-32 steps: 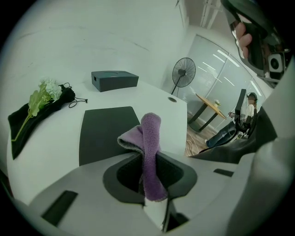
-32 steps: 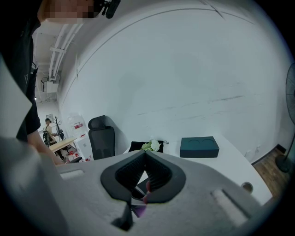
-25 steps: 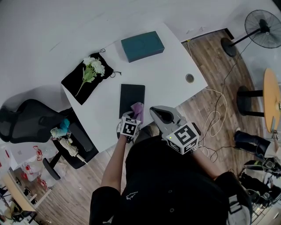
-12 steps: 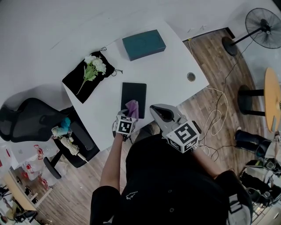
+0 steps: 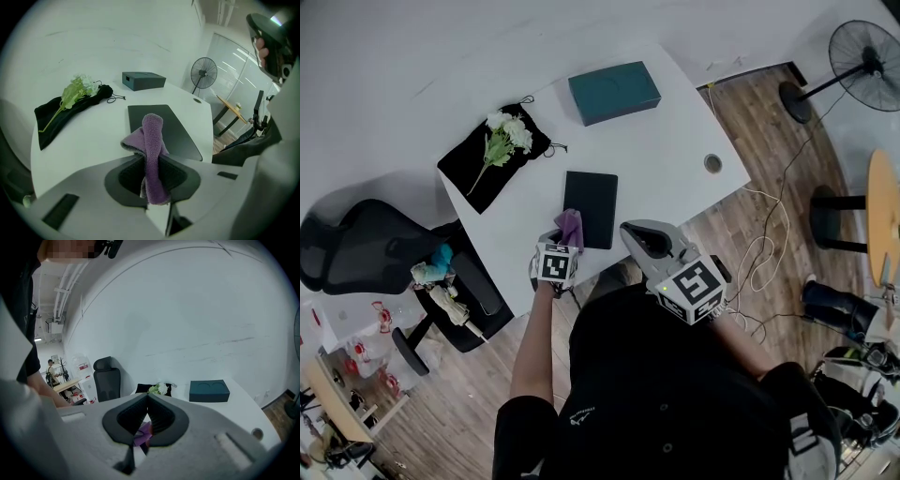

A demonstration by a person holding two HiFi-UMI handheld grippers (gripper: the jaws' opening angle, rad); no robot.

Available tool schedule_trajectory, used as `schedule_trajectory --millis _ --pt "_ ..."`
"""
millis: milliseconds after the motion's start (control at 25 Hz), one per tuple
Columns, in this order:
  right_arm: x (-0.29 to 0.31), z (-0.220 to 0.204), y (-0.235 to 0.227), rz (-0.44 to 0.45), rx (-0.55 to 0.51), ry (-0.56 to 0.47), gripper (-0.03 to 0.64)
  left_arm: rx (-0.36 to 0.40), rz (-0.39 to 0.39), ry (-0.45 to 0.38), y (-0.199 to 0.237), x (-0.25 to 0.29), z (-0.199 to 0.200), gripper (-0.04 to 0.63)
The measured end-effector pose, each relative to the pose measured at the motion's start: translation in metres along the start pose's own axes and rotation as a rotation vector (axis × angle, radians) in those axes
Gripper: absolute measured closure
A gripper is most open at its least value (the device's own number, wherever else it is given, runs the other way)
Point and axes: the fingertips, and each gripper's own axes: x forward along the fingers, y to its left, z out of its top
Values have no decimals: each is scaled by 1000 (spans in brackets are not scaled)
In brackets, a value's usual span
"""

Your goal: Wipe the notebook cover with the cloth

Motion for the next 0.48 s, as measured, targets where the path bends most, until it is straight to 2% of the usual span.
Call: schedule_trajectory --millis 480 --pt "-6 -3 3 6 -4 1 615 -96 85 15 29 -15 -20 523"
